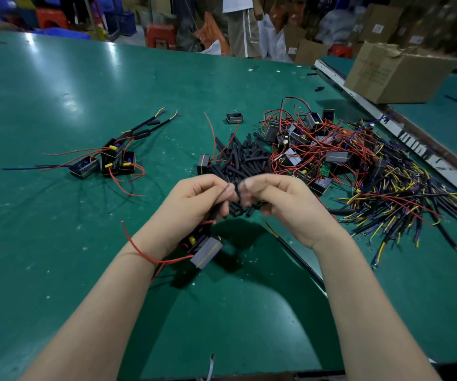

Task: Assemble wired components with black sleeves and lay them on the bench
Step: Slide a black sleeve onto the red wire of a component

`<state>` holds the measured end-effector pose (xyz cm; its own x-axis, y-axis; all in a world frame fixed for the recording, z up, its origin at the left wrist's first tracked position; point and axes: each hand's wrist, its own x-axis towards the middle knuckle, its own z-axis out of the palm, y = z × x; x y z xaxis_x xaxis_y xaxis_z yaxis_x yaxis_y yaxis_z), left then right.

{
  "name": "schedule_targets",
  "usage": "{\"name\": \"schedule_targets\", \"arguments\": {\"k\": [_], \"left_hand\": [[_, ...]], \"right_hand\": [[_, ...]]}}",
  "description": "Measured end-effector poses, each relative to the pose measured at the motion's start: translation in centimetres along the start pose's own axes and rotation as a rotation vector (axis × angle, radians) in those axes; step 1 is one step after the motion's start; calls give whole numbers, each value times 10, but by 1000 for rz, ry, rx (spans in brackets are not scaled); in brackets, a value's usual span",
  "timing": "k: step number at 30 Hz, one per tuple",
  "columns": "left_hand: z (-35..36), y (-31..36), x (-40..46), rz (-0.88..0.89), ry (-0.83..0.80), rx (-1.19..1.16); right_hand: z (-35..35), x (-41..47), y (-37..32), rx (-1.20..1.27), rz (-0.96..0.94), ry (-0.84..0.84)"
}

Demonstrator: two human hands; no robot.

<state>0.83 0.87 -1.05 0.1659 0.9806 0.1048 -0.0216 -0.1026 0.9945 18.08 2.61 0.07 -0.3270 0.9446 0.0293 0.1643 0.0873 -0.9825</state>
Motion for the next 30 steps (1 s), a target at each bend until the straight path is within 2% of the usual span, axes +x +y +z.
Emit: {"name": "schedule_targets", "arguments": {"k": [2,3,4,5,6,8,10,12,16,19,22,25,27,30], "left_hand": [[-4,1,3,13,144,-96],[-7,2,5,19,217,-137],[-10,3,6,27,285,-172],[-13,3,8,39,342,-193],[-16,2,9,55,383,-194],[-19,1,10,92,428,-159],[-19,-2,11,118,459,-117],[-18,-6,13,119,466,-50],[-9,-17,13,88,320,186],[-2,-22,8,75,219,321],[1,-23,5,78,181,371],[2,-22,3,87,183,454],[3,-22,2,110,188,489],[5,-20,1,143,166,504]], "right_hand": [[0,2,5,-2,-97,141],[-2,4,11,-162,-172,219],[-4,6,15,-444,-233,263],[-4,8,19,-727,-264,255],[-2,10,24,-900,-268,215],[5,10,27,-910,-235,184],[15,10,29,-895,-224,274],[22,11,32,-1011,-176,325],[26,15,34,-1123,-89,303],[26,17,33,-989,-96,336],[22,15,28,-460,-147,403],[17,10,18,53,-174,399],[16,8,13,167,-171,392],[17,7,12,139,-176,405]]}}
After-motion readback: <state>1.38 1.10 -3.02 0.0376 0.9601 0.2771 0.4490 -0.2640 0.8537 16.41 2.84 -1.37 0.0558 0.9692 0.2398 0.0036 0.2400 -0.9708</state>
